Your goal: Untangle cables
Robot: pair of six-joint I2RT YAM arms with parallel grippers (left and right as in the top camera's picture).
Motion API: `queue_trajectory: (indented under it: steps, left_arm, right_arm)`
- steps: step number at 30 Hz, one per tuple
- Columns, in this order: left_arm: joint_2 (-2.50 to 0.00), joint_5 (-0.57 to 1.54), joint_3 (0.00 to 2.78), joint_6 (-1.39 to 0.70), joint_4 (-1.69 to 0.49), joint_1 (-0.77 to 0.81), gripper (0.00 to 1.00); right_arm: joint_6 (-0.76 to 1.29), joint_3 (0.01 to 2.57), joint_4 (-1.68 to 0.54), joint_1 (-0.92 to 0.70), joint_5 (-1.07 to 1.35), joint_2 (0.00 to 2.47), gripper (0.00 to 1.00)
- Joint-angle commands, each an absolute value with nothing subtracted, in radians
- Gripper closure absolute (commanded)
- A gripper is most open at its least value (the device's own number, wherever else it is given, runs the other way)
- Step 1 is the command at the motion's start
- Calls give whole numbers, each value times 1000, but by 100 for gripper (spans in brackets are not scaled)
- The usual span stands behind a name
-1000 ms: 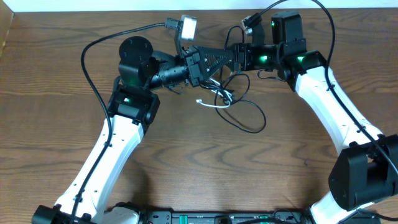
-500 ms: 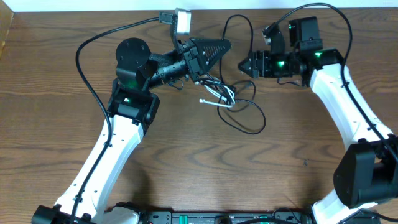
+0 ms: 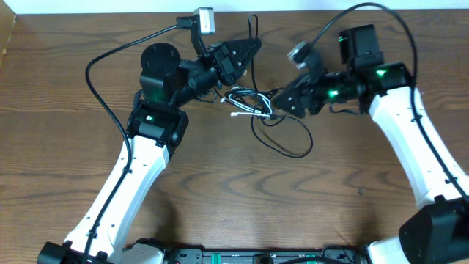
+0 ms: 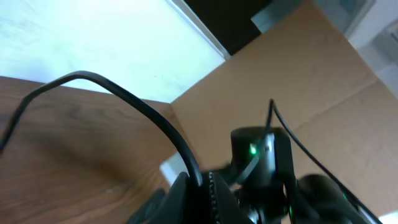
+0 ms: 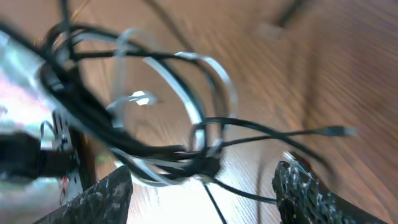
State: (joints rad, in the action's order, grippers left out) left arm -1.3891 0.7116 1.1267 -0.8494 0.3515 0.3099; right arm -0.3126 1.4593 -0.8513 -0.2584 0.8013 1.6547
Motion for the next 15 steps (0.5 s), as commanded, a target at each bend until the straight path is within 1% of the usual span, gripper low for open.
queue_trajectory:
  steps: [1, 4, 6, 9, 14, 15]
  left_arm:
    - [-1375, 676, 1131, -911, 360, 311, 92]
    - [-1375, 677, 1131, -954, 360, 311, 93]
    - [-1375, 680, 1131, -976, 360, 311, 93]
    - [-1375, 688, 1131, -986, 360, 311, 93]
    - [-1375, 687, 1131, -985, 356, 311, 92]
    - [-1375, 686, 1131, -984, 356, 309, 92]
  right_arm:
    - [-406, 1459, -842, -306, 834, 1662, 29]
    - [-396, 1459, -794, -343, 828, 1676, 30]
    - [-342, 1459, -746, -359, 812, 1688, 34]
    - [-272, 1459, -691, -363, 786, 1696, 52]
    - [-131, 1459, -655, -356, 677, 1695, 96]
    - [-97, 1459, -656, -352, 661, 1695, 99]
